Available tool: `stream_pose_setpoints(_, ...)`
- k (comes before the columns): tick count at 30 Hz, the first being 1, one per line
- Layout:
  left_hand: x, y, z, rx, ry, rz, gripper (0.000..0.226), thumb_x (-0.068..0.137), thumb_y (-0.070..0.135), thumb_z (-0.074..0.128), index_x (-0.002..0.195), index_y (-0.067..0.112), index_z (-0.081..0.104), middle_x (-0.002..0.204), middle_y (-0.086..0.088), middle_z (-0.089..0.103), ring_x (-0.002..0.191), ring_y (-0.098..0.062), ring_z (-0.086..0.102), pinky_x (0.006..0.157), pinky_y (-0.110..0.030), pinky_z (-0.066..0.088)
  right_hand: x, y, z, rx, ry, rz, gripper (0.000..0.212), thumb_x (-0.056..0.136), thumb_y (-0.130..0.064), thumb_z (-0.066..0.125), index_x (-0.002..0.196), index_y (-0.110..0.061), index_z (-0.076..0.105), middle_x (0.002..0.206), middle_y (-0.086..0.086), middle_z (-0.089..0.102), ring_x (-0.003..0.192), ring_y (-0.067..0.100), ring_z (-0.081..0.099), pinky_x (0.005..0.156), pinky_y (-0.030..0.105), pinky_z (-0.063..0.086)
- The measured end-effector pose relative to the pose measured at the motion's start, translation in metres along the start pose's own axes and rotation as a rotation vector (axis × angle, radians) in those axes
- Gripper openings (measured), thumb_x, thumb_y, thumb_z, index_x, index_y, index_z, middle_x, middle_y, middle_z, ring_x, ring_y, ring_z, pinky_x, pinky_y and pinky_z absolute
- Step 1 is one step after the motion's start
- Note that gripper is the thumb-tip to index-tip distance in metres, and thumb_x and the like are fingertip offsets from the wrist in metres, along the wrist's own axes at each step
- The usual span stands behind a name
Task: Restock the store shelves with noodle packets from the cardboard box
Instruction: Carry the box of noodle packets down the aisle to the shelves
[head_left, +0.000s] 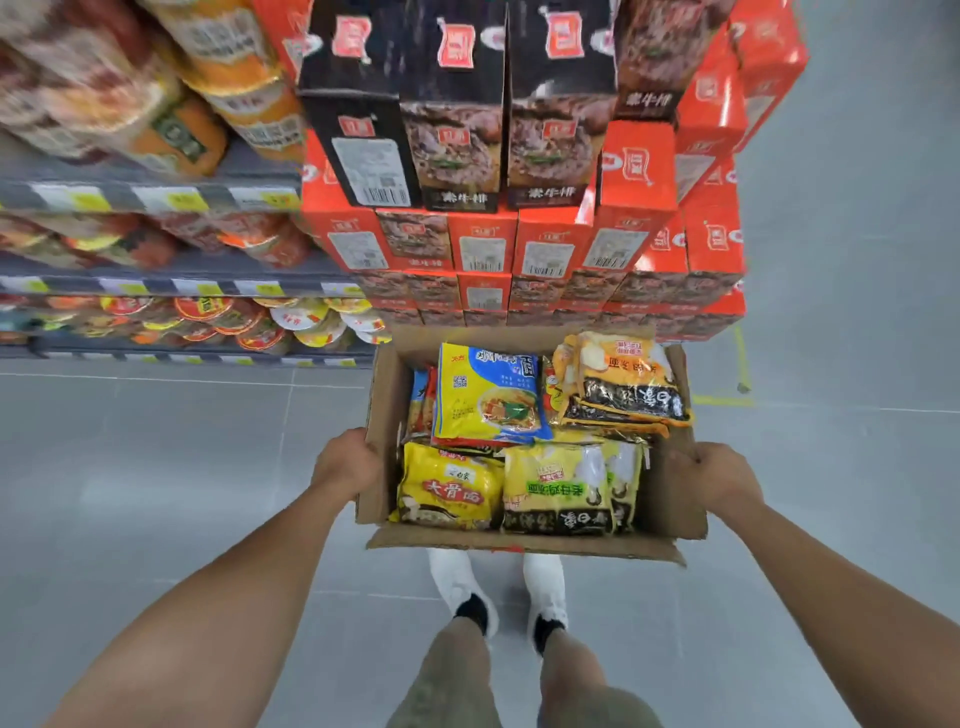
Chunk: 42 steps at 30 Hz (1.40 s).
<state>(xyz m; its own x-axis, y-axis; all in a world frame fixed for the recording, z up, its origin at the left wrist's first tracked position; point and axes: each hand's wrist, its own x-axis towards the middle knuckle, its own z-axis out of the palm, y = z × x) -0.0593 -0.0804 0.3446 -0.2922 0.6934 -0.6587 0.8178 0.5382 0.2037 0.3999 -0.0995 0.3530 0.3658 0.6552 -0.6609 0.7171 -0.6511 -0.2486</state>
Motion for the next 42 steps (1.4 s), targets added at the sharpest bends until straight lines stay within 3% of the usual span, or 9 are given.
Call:
stream_pose_setpoints(6,-0.086,-0.007,-0.063,-0.018,0.039,-0.013,0.022,0.093,0.015,0.047,0.103,0.012,0.066,0.102,-0.017,0.069,0.092,-0.039,0.068,0.077,-0.04,0.059,-0.064,-0.016,-0.055,-0.088,-0.015,-0.128,0.041,0.097,-0.038,0.056,0.064,-0.012,0.059,0.068,0.005,0.062,0.072,0.029,0.061,0.057,0.031,0.041)
stream_pose_setpoints(16,-0.177,-0.074,-0.082,-0.194,0.141,-0.223,0.033,0.095,0.02,0.046,0.121,0.012,0.064,0.122,-0.016,0.067,0.107,-0.036,0.066,0.087,-0.039,0.057,-0.086,-0.116,-0.075,-0.399,-0.041,-0.519,0.059,0.103,-0.039,0.05,0.05,-0.015,0.04,0.05,-0.001,0.04,0.049,0.014,0.04,0.046,0.027,0.024)
stream_pose_setpoints(19,-0.203,-0.112,-0.077,-0.259,0.157,-0.313,0.03,0.093,0.018,0.048,0.117,0.011,0.066,0.117,-0.017,0.069,0.102,-0.036,0.069,0.079,-0.038,0.059,-0.089,-0.156,-0.058,-0.472,-0.06,-0.593,0.06,0.103,-0.045,0.044,0.066,-0.003,0.065,0.069,0.011,0.065,0.06,0.024,0.059,0.053,0.035,0.042)
stream_pose_setpoints(22,-0.23,-0.156,-0.072,-0.353,0.183,-0.402,0.018,0.093,0.016,0.049,0.104,0.011,0.063,0.098,-0.015,0.069,0.079,-0.033,0.071,0.05,-0.029,0.054,-0.112,-0.204,-0.033,-0.601,-0.067,-0.725,0.06,0.101,-0.054,0.036,0.059,-0.015,0.053,0.06,0.005,0.053,0.068,0.03,0.061,0.049,0.029,0.034)
stream_pose_setpoints(24,-0.248,-0.185,-0.07,-0.395,0.188,-0.451,0.016,0.091,0.016,0.049,0.1,0.01,0.06,0.087,-0.012,0.066,0.061,-0.028,0.067,0.037,-0.026,0.046,-0.129,-0.237,-0.014,-0.677,-0.072,-0.809,0.056,0.102,-0.054,0.034,0.068,-0.016,0.058,0.072,0.01,0.063,0.085,0.034,0.067,0.059,0.031,0.042)
stream_pose_setpoints(27,-0.274,-0.234,-0.065,-0.477,0.206,-0.538,0.018,0.09,0.016,0.05,0.103,0.009,0.06,0.091,-0.012,0.066,0.066,-0.029,0.068,0.039,-0.03,0.05,-0.155,-0.284,0.026,-0.74,-0.078,-0.913,0.053,0.102,-0.049,0.038,0.094,-0.008,0.07,0.098,0.019,0.073,0.092,0.034,0.068,0.076,0.035,0.052)
stream_pose_setpoints(32,-0.312,-0.318,-0.049,-0.597,0.263,-0.682,0.024,0.096,0.023,0.048,0.111,0.009,0.061,0.099,-0.014,0.067,0.066,-0.031,0.07,0.042,-0.031,0.055,-0.227,-0.346,0.093,-0.809,-0.141,-1.032,0.054,0.105,-0.045,0.036,0.062,-0.017,0.052,0.075,0.011,0.061,0.08,0.031,0.063,0.066,0.032,0.043)
stream_pose_setpoints(37,-0.339,-0.386,-0.041,-0.617,0.307,-0.773,0.025,0.1,0.027,0.045,0.111,0.01,0.061,0.103,-0.012,0.067,0.068,-0.028,0.068,0.049,-0.028,0.055,-0.283,-0.387,0.157,-0.905,-0.118,-1.093,0.045,0.103,-0.046,0.041,0.077,-0.014,0.061,0.096,0.015,0.071,0.094,0.034,0.067,0.072,0.033,0.046)
stream_pose_setpoints(42,-0.357,-0.447,-0.045,-0.672,0.339,-0.815,0.022,0.101,0.026,0.045,0.107,0.009,0.059,0.099,-0.012,0.065,0.071,-0.03,0.069,0.054,-0.036,0.062,-0.344,-0.425,0.2,-0.929,-0.156,-1.165,0.046,0.105,-0.045,0.036,0.073,-0.018,0.054,0.084,0.004,0.063,0.076,0.023,0.059,0.066,0.03,0.043)
